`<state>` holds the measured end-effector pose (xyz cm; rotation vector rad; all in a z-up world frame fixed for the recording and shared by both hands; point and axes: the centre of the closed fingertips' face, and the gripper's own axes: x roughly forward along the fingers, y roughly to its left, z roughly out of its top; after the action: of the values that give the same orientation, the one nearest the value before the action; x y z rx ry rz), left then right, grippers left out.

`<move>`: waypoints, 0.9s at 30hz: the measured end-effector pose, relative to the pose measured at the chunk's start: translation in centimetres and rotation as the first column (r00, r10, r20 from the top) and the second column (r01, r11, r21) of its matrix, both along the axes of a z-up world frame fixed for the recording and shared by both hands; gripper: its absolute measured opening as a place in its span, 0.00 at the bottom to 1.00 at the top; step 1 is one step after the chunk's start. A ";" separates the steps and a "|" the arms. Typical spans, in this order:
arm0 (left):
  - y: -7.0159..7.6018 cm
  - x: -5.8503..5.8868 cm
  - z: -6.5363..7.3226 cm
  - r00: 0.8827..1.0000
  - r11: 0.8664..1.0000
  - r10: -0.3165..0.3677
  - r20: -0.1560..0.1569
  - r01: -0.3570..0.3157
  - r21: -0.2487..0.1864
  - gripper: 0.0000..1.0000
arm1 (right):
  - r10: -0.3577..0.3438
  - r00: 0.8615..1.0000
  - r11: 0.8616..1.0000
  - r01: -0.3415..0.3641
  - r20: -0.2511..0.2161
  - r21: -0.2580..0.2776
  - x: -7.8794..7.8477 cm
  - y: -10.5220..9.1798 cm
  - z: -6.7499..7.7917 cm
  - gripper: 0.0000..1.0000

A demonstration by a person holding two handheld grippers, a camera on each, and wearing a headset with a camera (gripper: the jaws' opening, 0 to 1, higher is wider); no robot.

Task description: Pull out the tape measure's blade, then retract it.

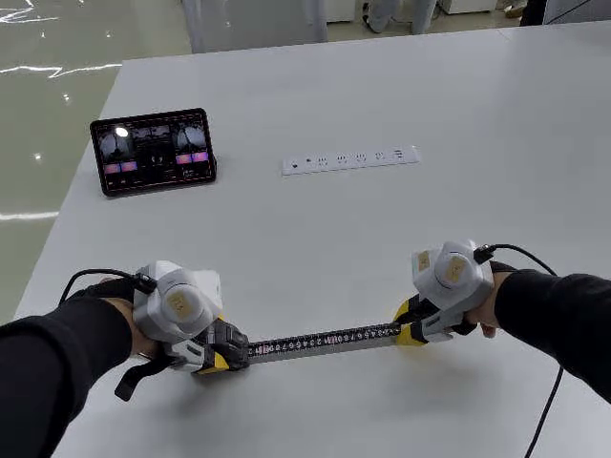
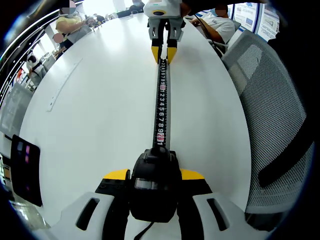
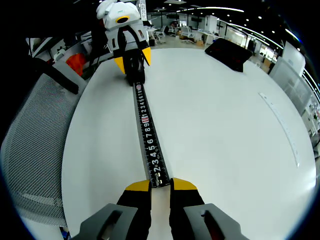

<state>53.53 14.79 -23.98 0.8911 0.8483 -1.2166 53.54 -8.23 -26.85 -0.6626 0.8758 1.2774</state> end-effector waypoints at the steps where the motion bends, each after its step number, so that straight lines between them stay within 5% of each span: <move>1: 0.0 0.0 0.0 1.000 1.000 0.000 0.000 0.000 0.000 0.31 | 0.000 1.000 1.000 0.000 0.000 0.000 0.0 0.0 0.0 0.09; 27: 0.0 -0.1 0.1 1.000 1.000 0.001 0.001 -0.001 0.002 0.31 | -0.011 1.000 1.000 0.011 0.003 -0.007 0.0 -1.0 0.0 0.09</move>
<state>53.39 14.81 -23.92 0.8927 0.8498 -1.2145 53.54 -9.27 -26.89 -0.6642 0.8812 1.2640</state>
